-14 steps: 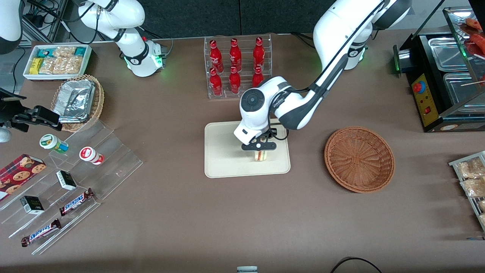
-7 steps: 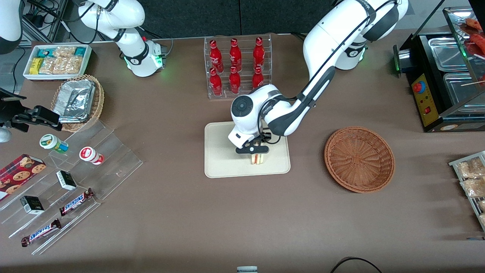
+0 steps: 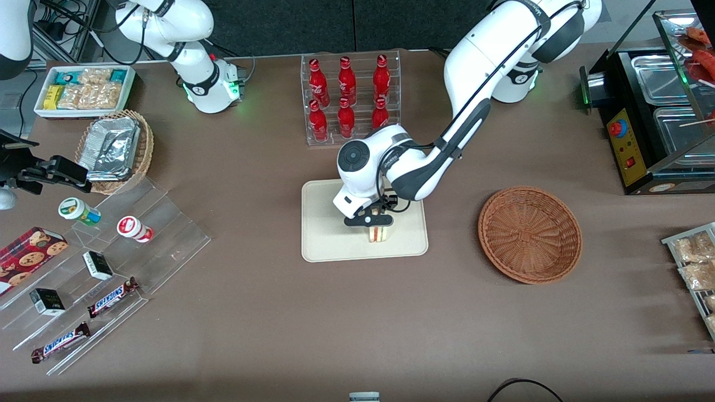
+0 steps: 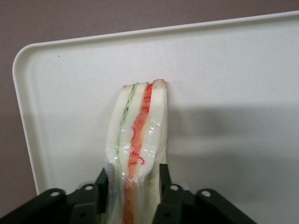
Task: Place sandwich from basket to tray
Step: 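Lower the sandwich onto the tray center with the left gripper, then open the left gripper and raise it off the sandwich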
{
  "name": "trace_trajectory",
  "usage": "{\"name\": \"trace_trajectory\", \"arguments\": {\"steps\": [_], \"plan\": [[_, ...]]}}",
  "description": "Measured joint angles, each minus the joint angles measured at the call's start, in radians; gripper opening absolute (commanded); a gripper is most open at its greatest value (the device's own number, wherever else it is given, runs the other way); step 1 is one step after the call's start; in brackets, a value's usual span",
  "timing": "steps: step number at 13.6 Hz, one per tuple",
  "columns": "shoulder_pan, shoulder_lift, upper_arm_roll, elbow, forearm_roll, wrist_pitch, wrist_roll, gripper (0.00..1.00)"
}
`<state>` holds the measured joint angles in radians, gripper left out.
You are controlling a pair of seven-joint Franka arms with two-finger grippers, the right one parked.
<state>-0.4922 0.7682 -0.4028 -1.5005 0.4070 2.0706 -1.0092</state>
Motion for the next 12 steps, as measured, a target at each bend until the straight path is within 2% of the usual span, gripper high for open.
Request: {"name": "trace_trajectory", "arguments": {"steps": [12], "plan": [[0.001, 0.001, 0.006, 0.055, 0.001, -0.041, 0.0, 1.0]]}}
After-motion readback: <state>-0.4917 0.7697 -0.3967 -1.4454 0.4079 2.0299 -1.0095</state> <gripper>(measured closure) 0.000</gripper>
